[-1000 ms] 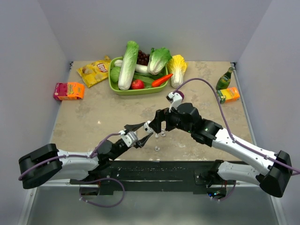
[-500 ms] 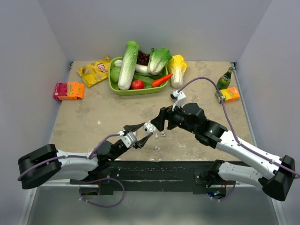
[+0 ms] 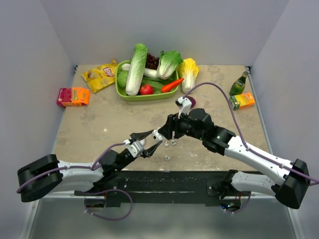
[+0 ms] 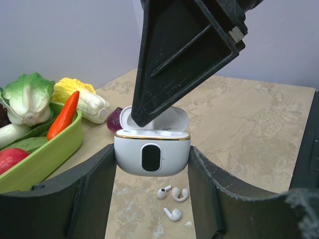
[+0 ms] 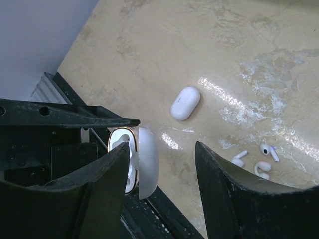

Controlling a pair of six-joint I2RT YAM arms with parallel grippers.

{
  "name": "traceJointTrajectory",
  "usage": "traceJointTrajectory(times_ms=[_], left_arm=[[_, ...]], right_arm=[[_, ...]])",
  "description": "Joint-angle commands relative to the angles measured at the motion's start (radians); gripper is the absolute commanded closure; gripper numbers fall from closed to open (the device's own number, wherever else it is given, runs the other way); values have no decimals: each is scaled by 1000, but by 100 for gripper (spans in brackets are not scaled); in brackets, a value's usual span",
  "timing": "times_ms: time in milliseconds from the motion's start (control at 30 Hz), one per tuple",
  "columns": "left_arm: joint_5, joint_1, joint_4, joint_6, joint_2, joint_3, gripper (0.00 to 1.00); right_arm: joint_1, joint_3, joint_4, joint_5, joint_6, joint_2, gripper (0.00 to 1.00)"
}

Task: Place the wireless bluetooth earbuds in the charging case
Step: Open the charging case, then adjust the charging case.

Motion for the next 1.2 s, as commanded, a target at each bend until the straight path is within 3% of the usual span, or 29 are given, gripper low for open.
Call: traceJointTrajectory(times_ms=[0, 500, 733, 933, 1167], left_arm=[[-4, -8, 108, 17, -14, -12, 100], [-19, -9, 146, 9, 5, -24, 100], [-28, -8, 186, 9, 27, -27, 100], [-24, -8, 196, 9, 24, -32, 100], [-25, -9, 192, 8, 9, -36, 100]], right_arm=[[-4, 2, 53, -29, 11, 7, 43], [-2, 5, 46, -26, -13, 34, 64], [-5, 19, 29, -35, -30, 58, 66], [-4, 12, 19, -31, -21, 58, 56], [-4, 7, 22, -30, -15, 63, 60]])
